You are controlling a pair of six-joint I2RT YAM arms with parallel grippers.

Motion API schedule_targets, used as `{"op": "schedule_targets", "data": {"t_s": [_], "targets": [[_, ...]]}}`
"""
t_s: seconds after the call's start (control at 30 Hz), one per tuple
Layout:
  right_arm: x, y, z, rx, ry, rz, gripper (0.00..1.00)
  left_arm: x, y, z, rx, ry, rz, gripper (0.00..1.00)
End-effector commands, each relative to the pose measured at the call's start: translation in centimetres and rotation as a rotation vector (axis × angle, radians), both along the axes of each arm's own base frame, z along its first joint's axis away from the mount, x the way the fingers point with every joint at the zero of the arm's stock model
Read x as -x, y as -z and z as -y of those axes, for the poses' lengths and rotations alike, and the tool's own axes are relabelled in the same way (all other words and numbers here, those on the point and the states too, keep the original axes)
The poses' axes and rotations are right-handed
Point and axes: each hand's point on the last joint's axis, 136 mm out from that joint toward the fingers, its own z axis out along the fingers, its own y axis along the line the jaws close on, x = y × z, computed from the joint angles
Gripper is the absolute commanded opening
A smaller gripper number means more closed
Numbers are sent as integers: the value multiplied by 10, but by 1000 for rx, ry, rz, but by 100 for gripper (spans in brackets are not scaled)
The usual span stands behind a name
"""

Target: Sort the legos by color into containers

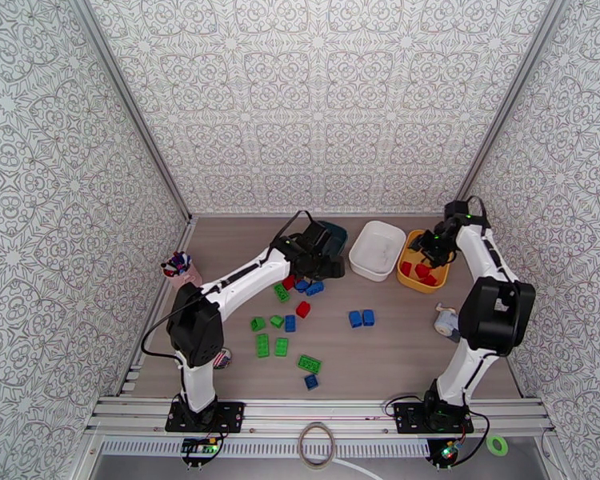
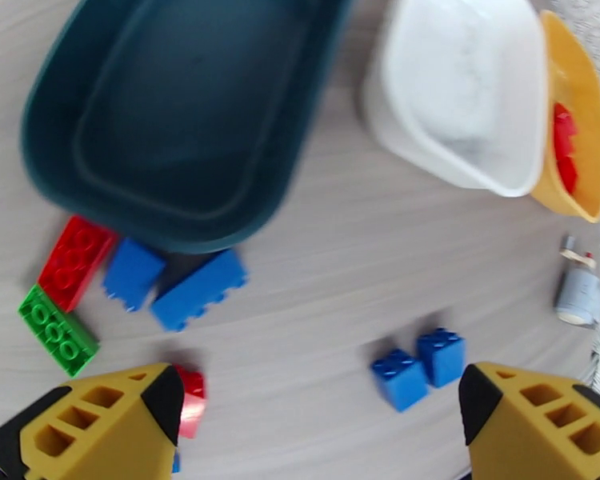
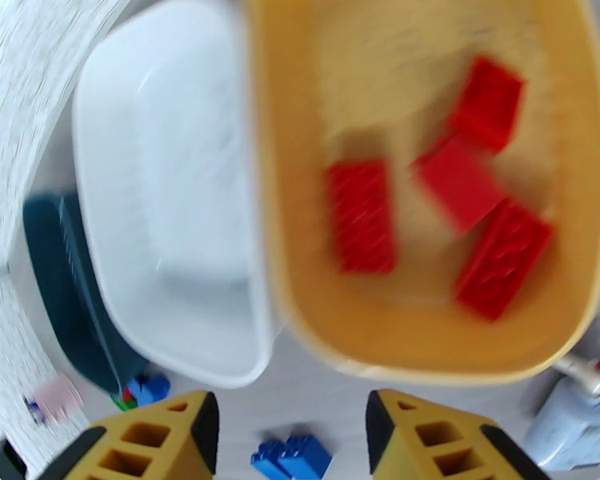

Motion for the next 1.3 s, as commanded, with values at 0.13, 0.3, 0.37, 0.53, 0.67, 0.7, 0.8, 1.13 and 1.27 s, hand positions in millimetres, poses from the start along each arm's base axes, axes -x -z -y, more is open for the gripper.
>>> {"op": "schedule_targets", "data": {"t_s": [0.13, 0.3, 0.37, 0.53, 0.67, 0.7, 0.8, 1.13, 1.27], "targets": [[27, -10, -80, 48, -233, 33, 54, 19, 5, -46, -95, -48, -8, 93], [56, 4, -144, 62, -407, -1, 56, 33, 21, -64, -170, -25, -44, 91], [72, 13, -173, 58, -472, -27, 56, 38, 25, -73, -182, -34, -57, 90], [106, 34, -242, 30, -595, -69, 56, 49, 32, -102, -123, -145, -85, 90], [128, 52, -291, 20, -702, -100, 58, 59, 35, -132, -54, -275, -99, 91], [133, 57, -299, 30, -728, -109, 59, 62, 37, -140, -41, -307, -107, 91], [144, 73, -317, 74, -790, -150, 59, 75, 39, -162, 6, -398, -114, 91], [149, 106, -353, 111, -836, -218, 62, 116, 34, -208, 42, -524, -106, 93], [143, 114, -355, 140, -820, -223, 63, 123, 33, -215, 44, -537, -107, 93]]}}
